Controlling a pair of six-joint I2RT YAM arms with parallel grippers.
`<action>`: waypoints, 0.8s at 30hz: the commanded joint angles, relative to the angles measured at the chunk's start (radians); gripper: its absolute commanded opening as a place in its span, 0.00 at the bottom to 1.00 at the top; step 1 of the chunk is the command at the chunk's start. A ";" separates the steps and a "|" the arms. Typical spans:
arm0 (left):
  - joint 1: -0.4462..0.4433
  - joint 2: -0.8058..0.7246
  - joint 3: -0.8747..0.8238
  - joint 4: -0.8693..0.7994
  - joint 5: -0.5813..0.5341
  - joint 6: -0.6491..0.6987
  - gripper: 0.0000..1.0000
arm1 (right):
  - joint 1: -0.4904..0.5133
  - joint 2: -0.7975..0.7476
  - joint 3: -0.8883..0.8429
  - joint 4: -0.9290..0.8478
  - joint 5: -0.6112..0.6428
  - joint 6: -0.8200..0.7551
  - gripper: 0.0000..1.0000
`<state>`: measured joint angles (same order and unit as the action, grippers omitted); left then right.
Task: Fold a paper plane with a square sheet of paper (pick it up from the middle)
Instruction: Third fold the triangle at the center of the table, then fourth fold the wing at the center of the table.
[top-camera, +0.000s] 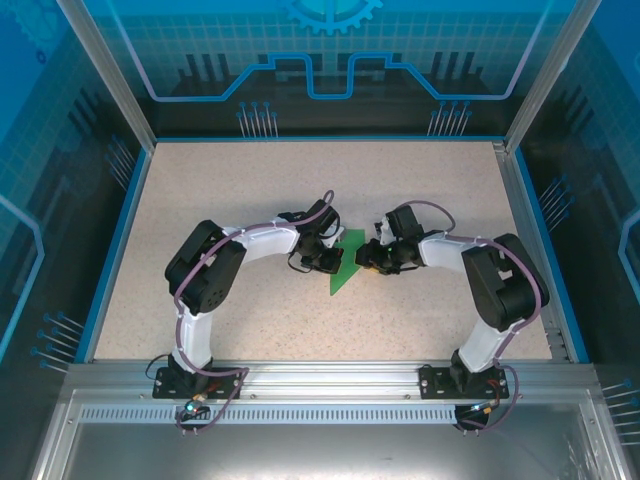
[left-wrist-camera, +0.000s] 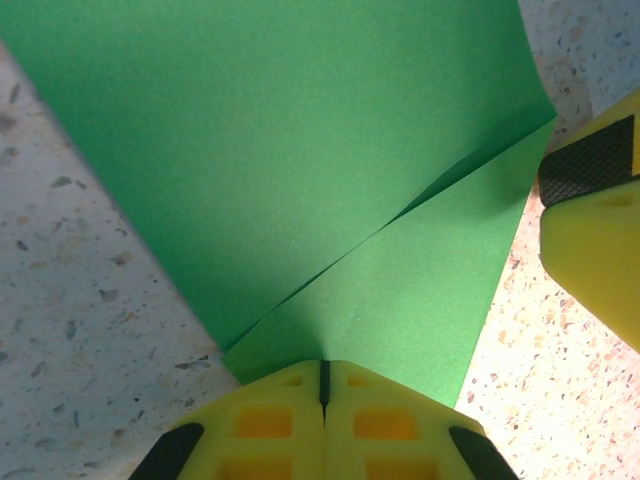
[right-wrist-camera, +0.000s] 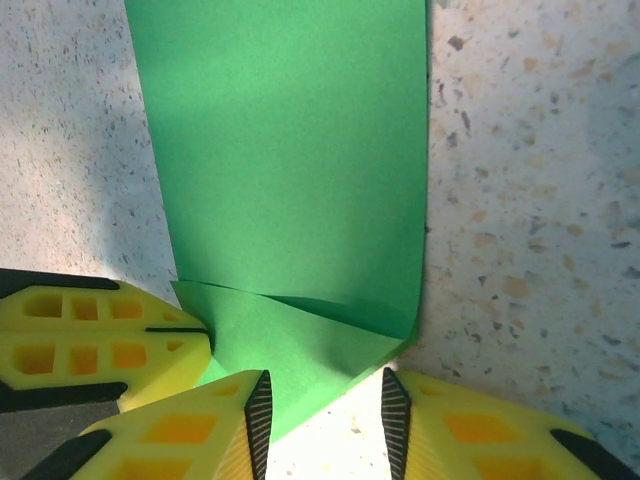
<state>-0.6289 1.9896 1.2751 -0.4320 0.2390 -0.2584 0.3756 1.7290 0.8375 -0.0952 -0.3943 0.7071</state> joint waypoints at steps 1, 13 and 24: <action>0.007 0.037 -0.022 -0.006 -0.027 0.017 0.04 | 0.016 0.023 0.036 -0.002 -0.025 -0.005 0.37; 0.008 0.035 -0.021 0.002 -0.017 0.010 0.04 | 0.018 -0.014 0.000 0.101 -0.111 0.059 0.32; 0.011 0.008 -0.013 0.009 0.020 -0.008 0.05 | 0.048 -0.017 -0.003 0.108 -0.090 0.068 0.21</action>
<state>-0.6243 1.9900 1.2739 -0.4290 0.2508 -0.2623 0.4042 1.7317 0.8433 0.0029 -0.4793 0.7673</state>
